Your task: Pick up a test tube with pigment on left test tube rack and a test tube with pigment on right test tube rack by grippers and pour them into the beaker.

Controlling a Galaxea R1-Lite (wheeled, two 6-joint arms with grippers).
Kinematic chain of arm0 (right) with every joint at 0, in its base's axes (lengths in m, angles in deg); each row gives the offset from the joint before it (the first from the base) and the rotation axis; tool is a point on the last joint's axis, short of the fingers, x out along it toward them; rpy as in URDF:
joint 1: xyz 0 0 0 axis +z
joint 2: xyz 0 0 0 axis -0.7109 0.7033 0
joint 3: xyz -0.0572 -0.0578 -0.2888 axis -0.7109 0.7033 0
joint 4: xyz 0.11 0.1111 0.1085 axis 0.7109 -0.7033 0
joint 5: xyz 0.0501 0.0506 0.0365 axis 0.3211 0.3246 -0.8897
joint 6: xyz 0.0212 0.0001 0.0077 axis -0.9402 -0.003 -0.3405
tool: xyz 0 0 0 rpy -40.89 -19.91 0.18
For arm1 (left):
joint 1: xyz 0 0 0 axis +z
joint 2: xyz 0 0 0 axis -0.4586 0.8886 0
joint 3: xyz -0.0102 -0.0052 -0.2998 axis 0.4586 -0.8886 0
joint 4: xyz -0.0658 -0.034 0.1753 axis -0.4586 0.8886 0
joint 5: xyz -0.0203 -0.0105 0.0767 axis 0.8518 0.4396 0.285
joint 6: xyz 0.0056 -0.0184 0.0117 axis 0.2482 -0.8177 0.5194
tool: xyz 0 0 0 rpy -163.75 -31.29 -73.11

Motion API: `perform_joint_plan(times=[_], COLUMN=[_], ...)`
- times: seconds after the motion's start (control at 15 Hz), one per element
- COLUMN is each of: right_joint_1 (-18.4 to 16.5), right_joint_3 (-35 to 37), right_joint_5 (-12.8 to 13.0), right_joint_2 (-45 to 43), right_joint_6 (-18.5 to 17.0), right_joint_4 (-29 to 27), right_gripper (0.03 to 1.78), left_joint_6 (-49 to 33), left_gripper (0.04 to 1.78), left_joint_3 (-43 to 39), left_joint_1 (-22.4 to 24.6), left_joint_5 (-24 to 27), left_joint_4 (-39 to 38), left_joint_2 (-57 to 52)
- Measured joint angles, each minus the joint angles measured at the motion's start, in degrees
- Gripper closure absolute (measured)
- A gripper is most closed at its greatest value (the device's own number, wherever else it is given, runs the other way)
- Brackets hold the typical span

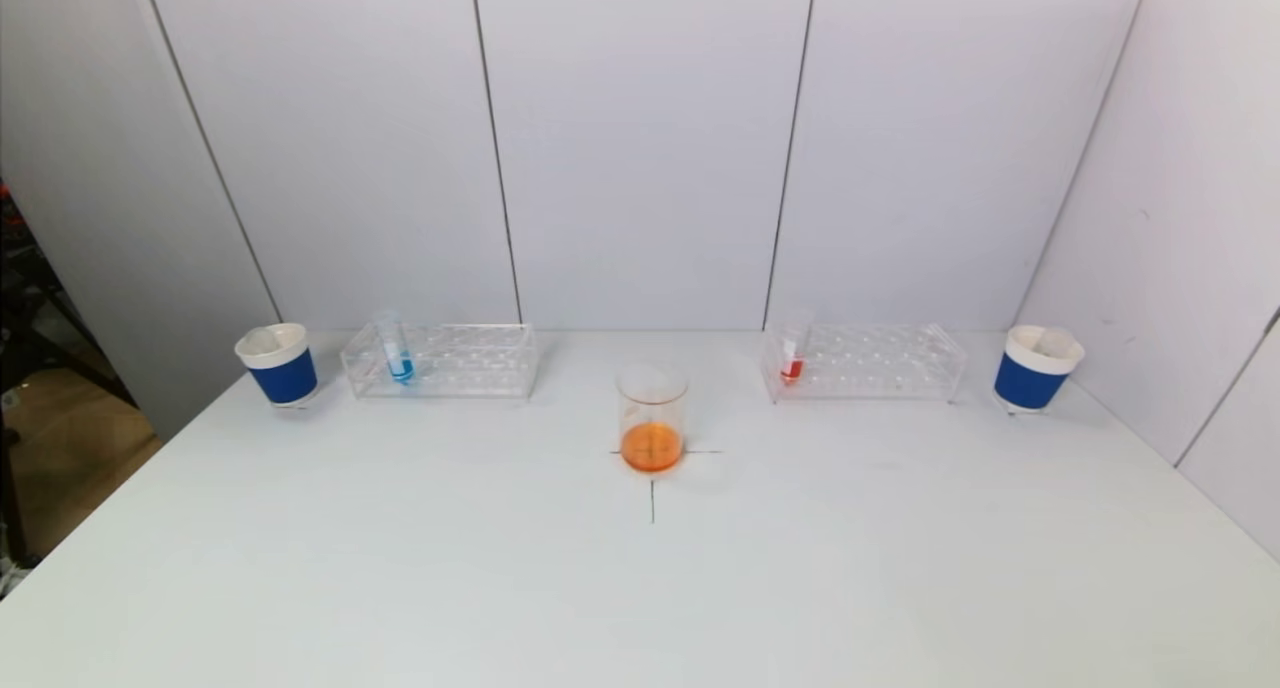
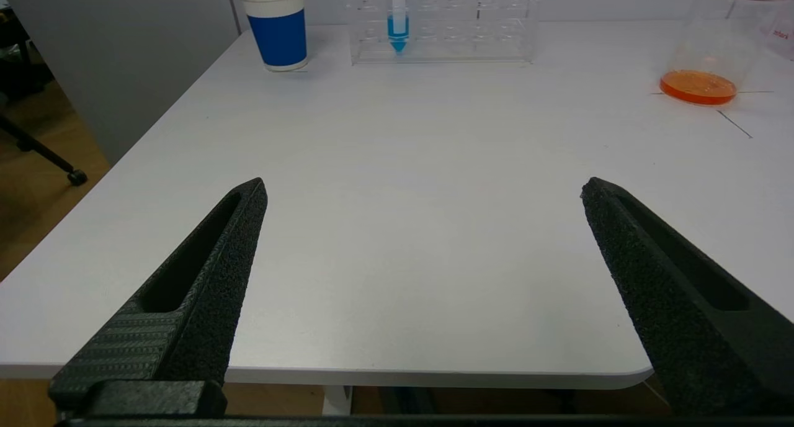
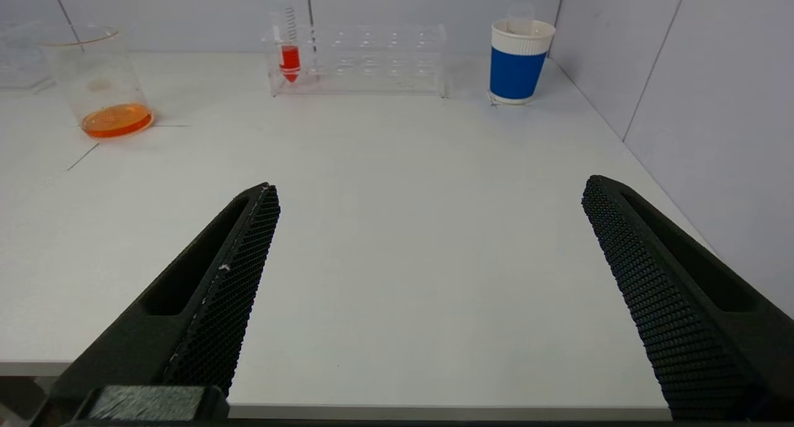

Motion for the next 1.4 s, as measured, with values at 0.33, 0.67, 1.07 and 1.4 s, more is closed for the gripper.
perform_joint_plan(times=[0.33,0.67,1.07,1.4], right_joint_1=[0.0,0.0,0.0,0.0], right_joint_3=[2.9,3.0,3.0,3.0], right_joint_5=[-0.6,0.4,0.4,0.4], right_joint_2=[-1.7,-1.8,-1.8,-1.8], right_joint_6=[1.9,-3.3,-3.4,-3.4], right_joint_4=[1.5,1.9,1.9,1.9], right_gripper=[0.04,0.04,0.04,0.04], left_joint_6=[0.0,0.0,0.0,0.0], left_gripper=[0.05,0.05,0.05,0.05], left_joint_3=[0.0,0.0,0.0,0.0], left_joint_1=[0.0,0.0,0.0,0.0], left_joint_5=[0.0,0.0,0.0,0.0], left_joint_4=[0.0,0.0,0.0,0.0], left_joint_2=[0.0,0.0,0.0,0.0])
